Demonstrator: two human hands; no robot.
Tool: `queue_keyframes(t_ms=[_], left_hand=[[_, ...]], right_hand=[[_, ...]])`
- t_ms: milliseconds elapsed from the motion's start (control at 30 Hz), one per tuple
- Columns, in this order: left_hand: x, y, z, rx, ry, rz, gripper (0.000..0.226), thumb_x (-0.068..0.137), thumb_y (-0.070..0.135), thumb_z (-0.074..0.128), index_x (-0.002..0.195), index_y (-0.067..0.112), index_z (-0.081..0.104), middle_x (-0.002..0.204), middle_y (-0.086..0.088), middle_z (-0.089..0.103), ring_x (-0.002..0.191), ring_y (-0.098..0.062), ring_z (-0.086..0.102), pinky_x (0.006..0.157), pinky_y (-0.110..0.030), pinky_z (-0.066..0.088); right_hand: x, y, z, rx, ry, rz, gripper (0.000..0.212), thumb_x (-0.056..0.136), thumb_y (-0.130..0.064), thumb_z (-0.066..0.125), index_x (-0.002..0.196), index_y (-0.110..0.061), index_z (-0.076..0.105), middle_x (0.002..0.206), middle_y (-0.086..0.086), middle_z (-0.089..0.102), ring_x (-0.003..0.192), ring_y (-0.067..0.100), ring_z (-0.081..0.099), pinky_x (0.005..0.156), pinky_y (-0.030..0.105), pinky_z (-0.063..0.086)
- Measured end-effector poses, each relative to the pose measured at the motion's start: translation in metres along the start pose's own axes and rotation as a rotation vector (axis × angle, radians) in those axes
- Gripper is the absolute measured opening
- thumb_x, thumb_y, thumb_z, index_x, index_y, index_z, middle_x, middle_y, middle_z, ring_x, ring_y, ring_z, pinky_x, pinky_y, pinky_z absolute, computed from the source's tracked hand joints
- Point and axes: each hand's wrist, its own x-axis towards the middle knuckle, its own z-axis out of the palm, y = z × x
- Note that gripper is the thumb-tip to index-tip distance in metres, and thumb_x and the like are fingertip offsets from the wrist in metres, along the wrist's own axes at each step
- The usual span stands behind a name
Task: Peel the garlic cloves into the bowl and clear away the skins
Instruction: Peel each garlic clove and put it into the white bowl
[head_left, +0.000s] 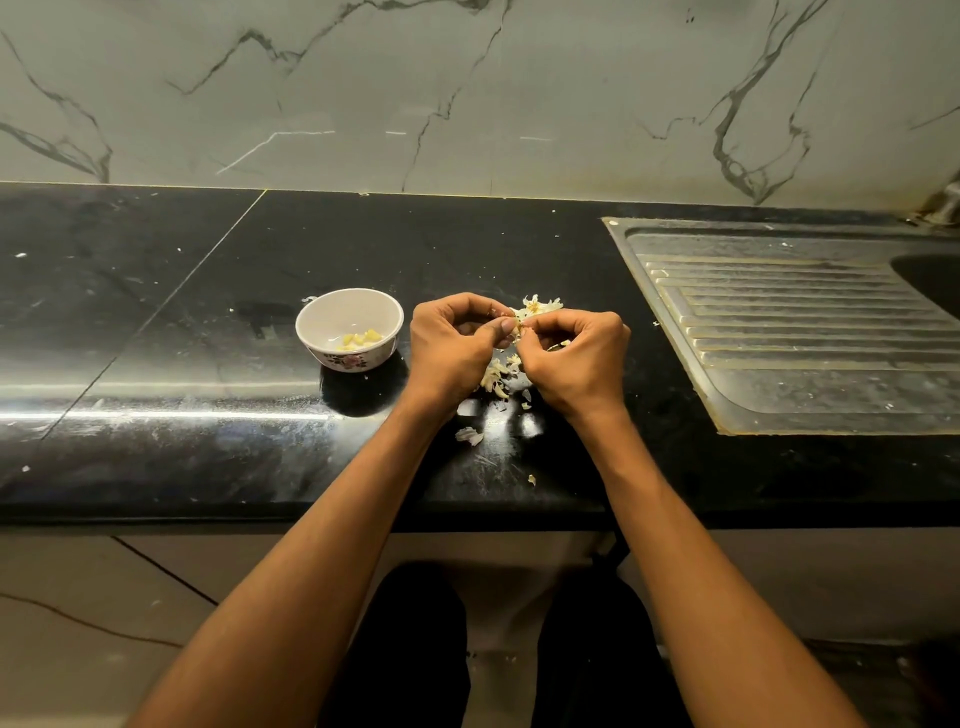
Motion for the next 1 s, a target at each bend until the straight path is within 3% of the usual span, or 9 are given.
queue_keyframes(t_ms=[100,233,467,567,633,733,1000], left_hand=[[-0.0005,0.0007,0.0003,-0.021,0.001,0.001,0.005,0.085,-0.005,0.077,0.087,-0.001,0.075,0.084,-0.018,0.076,0.074,-0.024,0.073,0.079,-0.038,0.064],[-0.0003,0.0029,-0.0005,-0.072,-0.017,-0.008,0.004,0.087,-0.006,0.074,0.088,-0.002,0.074,0.084,-0.017,0.076,0.073,-0.020,0.073,0.073,-0.027,0.062],[0.0012,0.0033,-0.0039,-0.201,-0.057,-0.046,0.006,0.090,-0.008,0.070,0.090,-0.001,0.071,0.082,-0.016,0.074,0.069,-0.015,0.072,0.070,-0.023,0.060],[0.0019,0.0022,-0.0050,-0.241,-0.043,-0.037,0.007,0.091,-0.008,0.069,0.094,-0.001,0.069,0.085,-0.020,0.074,0.071,-0.020,0.072,0.071,-0.027,0.061],[0.0029,0.0011,-0.0055,-0.249,-0.041,-0.028,0.010,0.091,-0.008,0.069,0.096,0.001,0.068,0.087,-0.020,0.074,0.072,-0.021,0.072,0.071,-0.029,0.061],[0.0040,-0.0003,-0.0056,-0.224,-0.039,-0.026,0.010,0.090,-0.006,0.071,0.094,0.003,0.070,0.084,-0.013,0.075,0.073,-0.019,0.072,0.072,-0.029,0.061],[0.0033,-0.0007,-0.0021,-0.121,-0.040,-0.024,0.007,0.089,-0.005,0.072,0.092,0.001,0.074,0.081,-0.015,0.075,0.070,-0.020,0.071,0.067,-0.025,0.060]], right_hand=[[0.0005,-0.0002,0.0010,0.014,0.018,0.007,0.007,0.076,-0.011,0.078,0.076,-0.017,0.082,0.066,-0.011,0.073,0.054,0.003,0.066,0.054,0.017,0.051],[0.0019,-0.0008,0.0022,0.068,0.038,0.049,0.009,0.078,-0.007,0.079,0.076,-0.015,0.082,0.065,-0.014,0.071,0.056,0.002,0.067,0.056,0.021,0.055],[0.0059,0.0009,-0.0003,0.209,0.038,0.251,0.018,0.083,-0.004,0.074,0.072,-0.019,0.078,0.067,0.001,0.074,0.058,0.023,0.073,0.060,0.050,0.063],[0.0064,0.0035,-0.0019,0.251,0.023,0.286,0.008,0.084,-0.008,0.073,0.080,-0.013,0.078,0.074,0.002,0.074,0.066,0.020,0.071,0.061,0.046,0.062],[0.0051,0.0031,-0.0009,0.201,-0.013,0.195,0.009,0.081,-0.014,0.077,0.089,-0.015,0.080,0.082,-0.001,0.075,0.075,0.018,0.071,0.065,0.040,0.063],[0.0025,0.0027,0.0032,0.078,-0.045,0.053,0.015,0.078,-0.014,0.086,0.092,-0.015,0.081,0.087,-0.003,0.074,0.072,0.006,0.069,0.067,0.022,0.057],[0.0025,0.0068,0.0043,-0.050,0.005,-0.027,0.012,0.079,-0.012,0.085,0.091,-0.017,0.083,0.086,-0.004,0.076,0.078,0.006,0.072,0.071,0.032,0.061]])
